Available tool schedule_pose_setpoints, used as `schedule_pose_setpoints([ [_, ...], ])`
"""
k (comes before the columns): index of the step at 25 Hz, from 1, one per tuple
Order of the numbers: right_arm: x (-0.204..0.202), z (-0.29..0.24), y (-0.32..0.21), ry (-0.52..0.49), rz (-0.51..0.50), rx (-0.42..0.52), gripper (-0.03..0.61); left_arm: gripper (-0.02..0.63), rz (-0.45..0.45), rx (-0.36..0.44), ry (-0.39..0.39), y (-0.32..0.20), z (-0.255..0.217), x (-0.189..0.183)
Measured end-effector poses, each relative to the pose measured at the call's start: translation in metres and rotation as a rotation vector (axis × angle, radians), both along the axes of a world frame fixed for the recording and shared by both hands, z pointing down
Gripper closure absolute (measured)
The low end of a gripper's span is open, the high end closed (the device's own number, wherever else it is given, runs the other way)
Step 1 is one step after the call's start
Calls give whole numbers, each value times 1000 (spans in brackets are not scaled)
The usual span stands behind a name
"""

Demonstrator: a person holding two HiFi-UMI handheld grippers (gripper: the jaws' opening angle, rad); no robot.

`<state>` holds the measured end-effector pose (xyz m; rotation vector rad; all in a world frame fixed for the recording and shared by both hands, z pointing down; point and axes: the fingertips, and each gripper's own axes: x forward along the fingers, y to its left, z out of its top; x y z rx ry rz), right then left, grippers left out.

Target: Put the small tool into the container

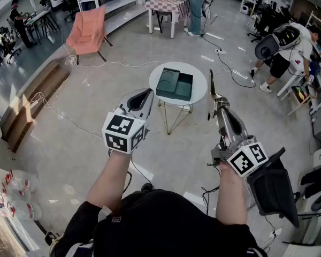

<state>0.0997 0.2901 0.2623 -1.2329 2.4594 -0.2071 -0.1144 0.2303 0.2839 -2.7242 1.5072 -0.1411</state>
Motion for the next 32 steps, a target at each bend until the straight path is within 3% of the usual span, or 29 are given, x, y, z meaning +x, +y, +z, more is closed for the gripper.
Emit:
schedule_pose_setpoints([
  [19, 47, 33, 28, -74, 2, -69, 561, 609, 25, -50, 20, 23, 25, 43],
  [32, 54, 53, -10, -93, 43, -144, 560, 609, 82, -78, 37, -23, 42, 56],
])
